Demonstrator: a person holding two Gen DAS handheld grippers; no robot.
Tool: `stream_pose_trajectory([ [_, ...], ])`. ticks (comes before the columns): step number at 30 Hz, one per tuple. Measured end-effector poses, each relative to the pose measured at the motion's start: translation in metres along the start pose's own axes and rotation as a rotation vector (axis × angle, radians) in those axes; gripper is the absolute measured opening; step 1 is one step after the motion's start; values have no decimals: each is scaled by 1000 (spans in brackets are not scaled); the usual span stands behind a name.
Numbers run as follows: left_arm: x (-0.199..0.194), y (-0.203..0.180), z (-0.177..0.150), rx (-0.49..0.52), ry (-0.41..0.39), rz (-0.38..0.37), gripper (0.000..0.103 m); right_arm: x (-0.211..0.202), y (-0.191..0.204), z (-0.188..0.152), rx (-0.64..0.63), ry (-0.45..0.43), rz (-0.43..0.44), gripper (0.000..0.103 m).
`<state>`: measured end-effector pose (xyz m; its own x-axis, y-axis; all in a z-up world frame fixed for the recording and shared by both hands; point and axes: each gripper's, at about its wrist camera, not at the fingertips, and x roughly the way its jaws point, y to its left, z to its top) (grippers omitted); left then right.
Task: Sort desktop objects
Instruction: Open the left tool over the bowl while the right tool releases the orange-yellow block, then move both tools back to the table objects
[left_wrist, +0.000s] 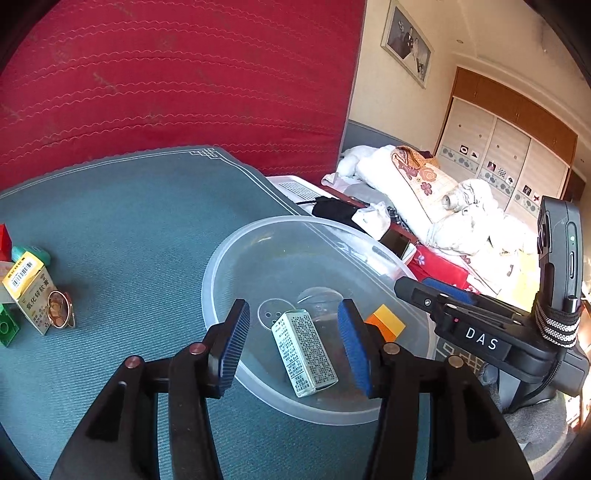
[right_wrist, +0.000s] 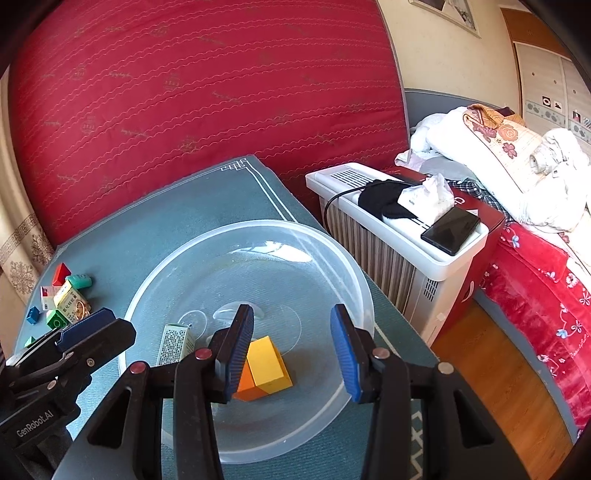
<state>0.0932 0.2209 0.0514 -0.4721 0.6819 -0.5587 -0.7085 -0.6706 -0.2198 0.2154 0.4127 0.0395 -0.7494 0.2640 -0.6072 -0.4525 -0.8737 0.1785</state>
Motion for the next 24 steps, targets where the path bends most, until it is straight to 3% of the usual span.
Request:
stream_pose_trajectory([
  [10,-9,27,-8,-72,12,54,53,-1,7,-4,-7,8,9,49],
  [16,-22,47,-16,-113,11,94,53,-5,15,-6,-15,-2,25,73],
  [24,-44,74,-20,-135,-8,174,53,-4,35,-8,-49,0,57,75],
])
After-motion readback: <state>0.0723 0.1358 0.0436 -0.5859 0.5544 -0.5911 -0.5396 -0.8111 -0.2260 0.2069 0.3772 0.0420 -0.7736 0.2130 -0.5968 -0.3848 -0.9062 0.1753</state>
